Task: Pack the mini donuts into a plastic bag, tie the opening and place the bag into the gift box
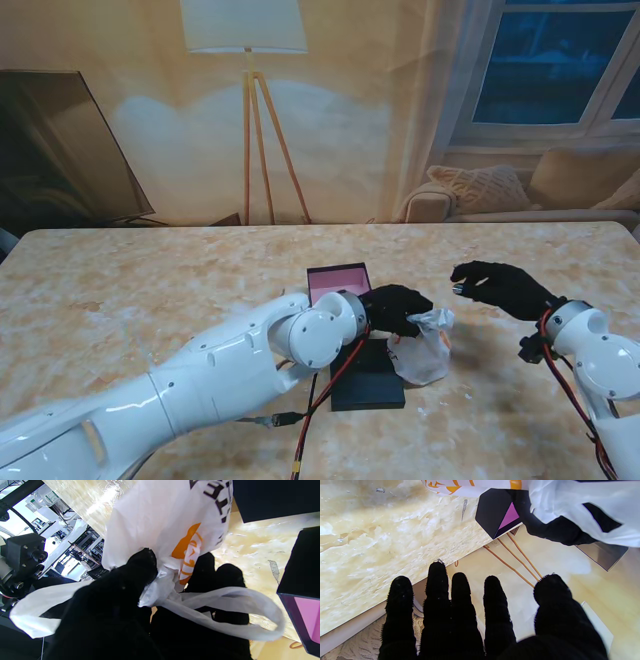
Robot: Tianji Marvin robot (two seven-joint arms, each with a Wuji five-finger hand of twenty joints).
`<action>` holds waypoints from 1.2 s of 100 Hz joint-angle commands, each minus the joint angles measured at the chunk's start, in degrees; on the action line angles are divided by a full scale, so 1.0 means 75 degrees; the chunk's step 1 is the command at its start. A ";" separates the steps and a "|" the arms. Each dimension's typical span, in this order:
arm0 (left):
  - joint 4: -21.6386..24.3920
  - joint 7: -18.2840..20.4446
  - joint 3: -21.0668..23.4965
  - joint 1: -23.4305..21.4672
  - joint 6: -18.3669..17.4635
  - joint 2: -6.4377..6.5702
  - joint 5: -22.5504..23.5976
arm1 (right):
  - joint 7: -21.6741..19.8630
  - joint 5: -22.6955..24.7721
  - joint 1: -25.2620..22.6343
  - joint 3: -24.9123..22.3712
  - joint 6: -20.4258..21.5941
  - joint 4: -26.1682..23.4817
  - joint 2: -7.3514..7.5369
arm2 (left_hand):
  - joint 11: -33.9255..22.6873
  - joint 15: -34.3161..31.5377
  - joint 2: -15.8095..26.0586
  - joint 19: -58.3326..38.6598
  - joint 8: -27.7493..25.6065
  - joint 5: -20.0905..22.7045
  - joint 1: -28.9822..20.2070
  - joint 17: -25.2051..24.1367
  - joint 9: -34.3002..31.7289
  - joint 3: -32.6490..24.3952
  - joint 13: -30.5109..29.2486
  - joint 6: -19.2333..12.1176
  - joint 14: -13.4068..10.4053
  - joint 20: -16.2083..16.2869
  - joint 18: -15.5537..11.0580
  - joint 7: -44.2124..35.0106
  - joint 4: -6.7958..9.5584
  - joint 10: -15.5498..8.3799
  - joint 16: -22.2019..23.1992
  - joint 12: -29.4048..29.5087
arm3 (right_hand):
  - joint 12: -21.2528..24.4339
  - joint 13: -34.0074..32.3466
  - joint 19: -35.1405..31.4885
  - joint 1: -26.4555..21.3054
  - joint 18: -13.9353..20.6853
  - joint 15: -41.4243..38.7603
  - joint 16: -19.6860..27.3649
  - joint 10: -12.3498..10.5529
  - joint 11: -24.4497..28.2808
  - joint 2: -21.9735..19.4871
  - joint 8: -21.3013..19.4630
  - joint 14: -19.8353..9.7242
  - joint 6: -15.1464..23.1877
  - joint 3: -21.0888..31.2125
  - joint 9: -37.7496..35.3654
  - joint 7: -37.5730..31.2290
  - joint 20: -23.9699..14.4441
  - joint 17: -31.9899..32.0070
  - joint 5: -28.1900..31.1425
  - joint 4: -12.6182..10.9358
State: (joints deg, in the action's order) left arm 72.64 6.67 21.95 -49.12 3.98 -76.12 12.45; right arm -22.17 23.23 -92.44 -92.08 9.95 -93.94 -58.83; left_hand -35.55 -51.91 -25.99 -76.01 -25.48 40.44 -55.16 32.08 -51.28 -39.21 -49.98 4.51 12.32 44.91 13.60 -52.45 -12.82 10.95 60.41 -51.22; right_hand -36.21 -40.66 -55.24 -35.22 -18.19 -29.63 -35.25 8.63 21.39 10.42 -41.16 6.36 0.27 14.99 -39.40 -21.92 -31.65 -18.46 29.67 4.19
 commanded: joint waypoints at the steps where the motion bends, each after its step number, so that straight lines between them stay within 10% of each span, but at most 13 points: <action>1: 0.0231 0.0128 0.0081 -0.0015 0.0058 0.0051 0.0030 | -0.0062 0.0012 -0.0082 0.0046 -0.0014 0.0058 -0.0074 | -0.0062 -0.0294 0.0301 -0.0290 -0.0124 -0.0126 -0.0507 0.0196 -0.0236 0.0289 -0.0303 0.0054 -0.0011 0.0207 -0.0036 -0.0176 0.0242 0.0104 -0.0136 0.0098 | -0.0076 -0.0068 -0.0090 -0.0096 -0.0079 -0.0094 -0.0067 -0.0033 0.0047 -0.0225 -0.0094 -0.0049 0.0044 -0.0153 -0.0049 -0.0045 -0.0170 0.0013 0.0046 -0.0167; 78: 0.2321 0.0831 0.1483 0.0020 0.1118 0.0939 0.0493 | -0.0203 -0.0077 0.0089 0.0146 -0.0095 0.0255 -0.0052 | -0.0486 -0.0235 0.0940 -0.0314 -0.0854 0.0139 -0.1476 0.0378 -0.0326 0.1586 -0.0667 0.0163 0.0084 0.0280 0.0188 0.0367 0.0508 0.0341 0.0097 0.0262 | -0.0062 -0.0070 -0.0088 -0.0178 -0.0086 -0.0111 -0.0063 -0.0041 0.0055 -0.0246 -0.0089 -0.0055 0.0058 -0.0253 -0.0065 -0.0036 -0.0152 0.0025 0.0033 -0.0181; 120: 0.2054 0.1176 0.1951 0.0540 0.1444 0.1158 0.1210 | -0.0287 -0.0137 0.0288 0.0299 -0.0170 0.0434 -0.0042 | -0.0453 -0.0174 0.1005 -0.0204 -0.1028 0.0137 -0.1529 0.0180 -0.0261 0.1723 -0.0535 0.0051 0.0065 0.0310 0.0145 0.0496 0.0550 0.0270 0.0164 0.0151 | -0.0061 -0.0068 -0.0088 -0.0197 -0.0090 -0.0105 -0.0064 -0.0029 0.0045 -0.0246 -0.0089 -0.0042 0.0056 -0.0266 -0.0061 -0.0039 -0.0151 0.0031 0.0038 -0.0186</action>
State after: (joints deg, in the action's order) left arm 89.25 15.24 35.66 -46.06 14.14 -67.55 21.68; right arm -23.47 22.33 -90.25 -90.25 8.99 -90.92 -58.88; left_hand -37.74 -51.94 -20.89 -76.88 -31.98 40.36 -63.56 33.96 -51.90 -26.77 -53.55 6.29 12.48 45.96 14.82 -48.64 -10.38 13.19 60.18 -49.26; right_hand -36.21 -40.67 -55.24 -35.95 -18.21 -29.68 -35.25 8.63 21.39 9.68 -41.16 6.36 0.27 14.11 -39.42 -22.04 -31.66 -18.46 29.68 4.18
